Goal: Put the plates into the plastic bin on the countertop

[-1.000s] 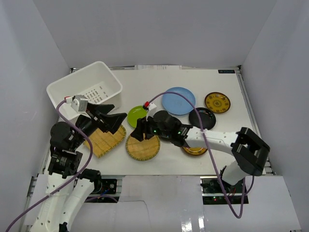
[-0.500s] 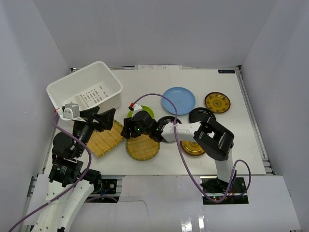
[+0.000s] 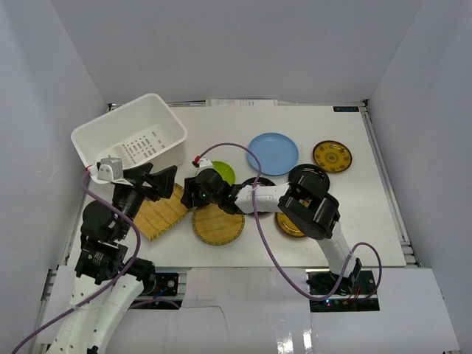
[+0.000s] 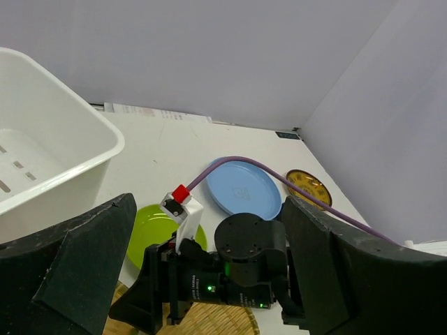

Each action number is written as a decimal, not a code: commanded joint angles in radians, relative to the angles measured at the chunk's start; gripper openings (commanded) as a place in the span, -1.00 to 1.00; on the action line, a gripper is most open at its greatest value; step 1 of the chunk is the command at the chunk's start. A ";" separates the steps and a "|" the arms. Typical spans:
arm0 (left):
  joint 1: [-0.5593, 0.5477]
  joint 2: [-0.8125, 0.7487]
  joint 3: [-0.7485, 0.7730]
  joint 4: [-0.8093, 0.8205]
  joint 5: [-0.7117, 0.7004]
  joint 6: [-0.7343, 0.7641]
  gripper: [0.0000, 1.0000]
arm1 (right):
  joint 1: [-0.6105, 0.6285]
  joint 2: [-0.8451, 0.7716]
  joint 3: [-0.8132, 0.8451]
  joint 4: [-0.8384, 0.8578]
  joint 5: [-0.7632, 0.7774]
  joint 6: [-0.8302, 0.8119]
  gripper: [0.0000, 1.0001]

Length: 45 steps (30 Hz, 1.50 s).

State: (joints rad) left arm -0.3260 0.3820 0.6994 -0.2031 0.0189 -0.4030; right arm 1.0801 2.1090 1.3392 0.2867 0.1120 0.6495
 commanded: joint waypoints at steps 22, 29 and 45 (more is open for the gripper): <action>-0.007 0.072 0.270 -0.111 0.073 -0.043 0.96 | -0.017 -0.464 -0.255 0.253 -0.020 0.085 -0.85; -0.005 0.116 0.453 -0.150 0.222 -0.080 0.96 | -0.074 -0.543 -0.141 0.220 -0.043 0.068 -0.85; -0.022 0.080 0.440 -0.263 0.141 -0.048 0.96 | -0.161 0.225 0.932 0.100 0.051 0.266 -0.84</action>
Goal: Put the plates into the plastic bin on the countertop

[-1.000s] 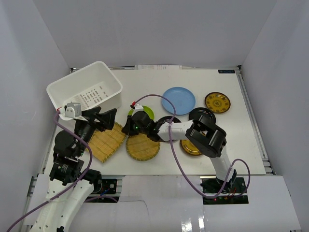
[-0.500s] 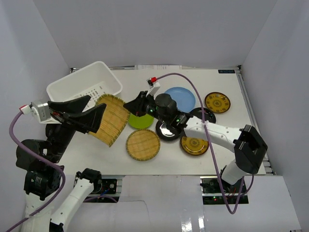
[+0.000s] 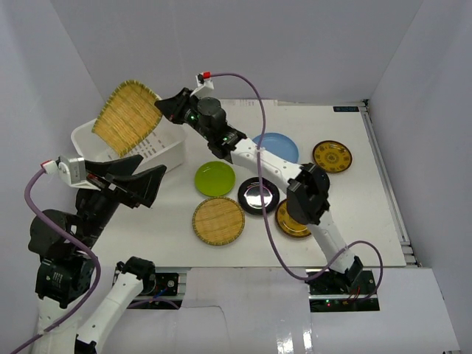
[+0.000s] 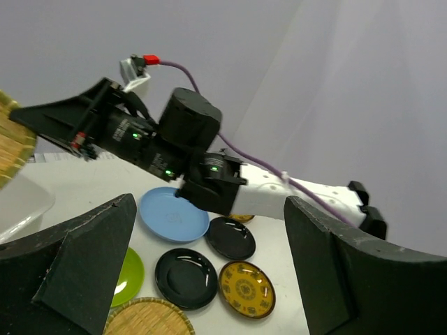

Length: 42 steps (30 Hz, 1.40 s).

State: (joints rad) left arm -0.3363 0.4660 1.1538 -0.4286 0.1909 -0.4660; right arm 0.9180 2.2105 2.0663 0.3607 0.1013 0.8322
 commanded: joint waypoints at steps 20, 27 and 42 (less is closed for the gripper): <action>-0.029 0.020 -0.149 0.004 -0.079 0.013 0.96 | 0.074 0.338 0.284 0.121 0.242 -0.134 -0.49; -0.027 -0.010 -0.190 -0.068 -0.107 0.004 0.96 | 0.079 0.244 0.163 0.090 0.238 -0.186 0.23; -0.029 0.026 -0.336 -0.298 -0.056 -0.138 0.89 | -0.013 -0.472 -0.743 0.149 0.123 -0.338 0.15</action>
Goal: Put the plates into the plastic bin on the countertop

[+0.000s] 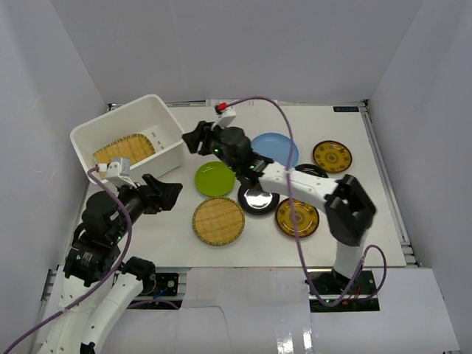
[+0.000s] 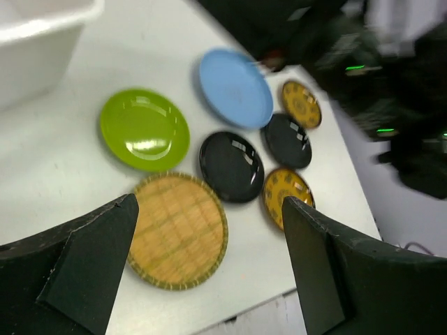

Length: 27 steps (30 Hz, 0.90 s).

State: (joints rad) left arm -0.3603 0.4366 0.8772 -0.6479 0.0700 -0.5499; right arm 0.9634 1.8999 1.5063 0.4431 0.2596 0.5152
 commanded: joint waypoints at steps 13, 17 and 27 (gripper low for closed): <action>-0.006 0.315 -0.365 0.068 0.182 -0.268 0.67 | -0.189 -0.905 -0.924 -0.181 -0.102 -0.020 0.01; -0.008 0.390 -0.467 0.161 0.145 -0.312 0.60 | -0.222 -1.010 -1.009 -0.204 -0.108 -0.015 0.01; -0.016 0.579 -0.526 0.336 0.133 -0.301 0.44 | -0.267 -1.023 -1.067 -0.225 -0.103 -0.018 0.01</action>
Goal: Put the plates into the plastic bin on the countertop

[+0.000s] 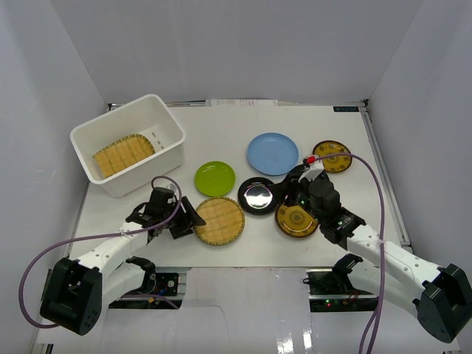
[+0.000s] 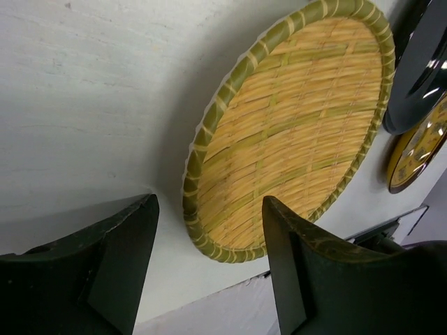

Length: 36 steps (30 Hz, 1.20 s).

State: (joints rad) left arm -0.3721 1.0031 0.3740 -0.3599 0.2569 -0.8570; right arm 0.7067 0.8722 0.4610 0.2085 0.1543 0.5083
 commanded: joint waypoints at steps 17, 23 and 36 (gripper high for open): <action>-0.005 -0.182 0.086 -0.123 -0.081 0.047 -1.00 | -0.251 0.410 0.264 -0.024 0.176 -0.094 0.18; -0.005 -0.331 0.335 -0.275 -0.062 0.075 -1.00 | -0.404 0.611 0.428 -0.063 0.064 -0.146 0.17; 0.031 0.043 1.035 -0.179 -0.556 0.275 -1.00 | -0.464 0.909 0.679 -0.118 -0.075 -0.211 0.11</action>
State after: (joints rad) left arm -0.3656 1.0119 1.3445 -0.5831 -0.1238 -0.6422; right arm 0.2508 1.7569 1.0836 0.1036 0.1169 0.3313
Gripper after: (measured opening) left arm 0.088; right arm 0.556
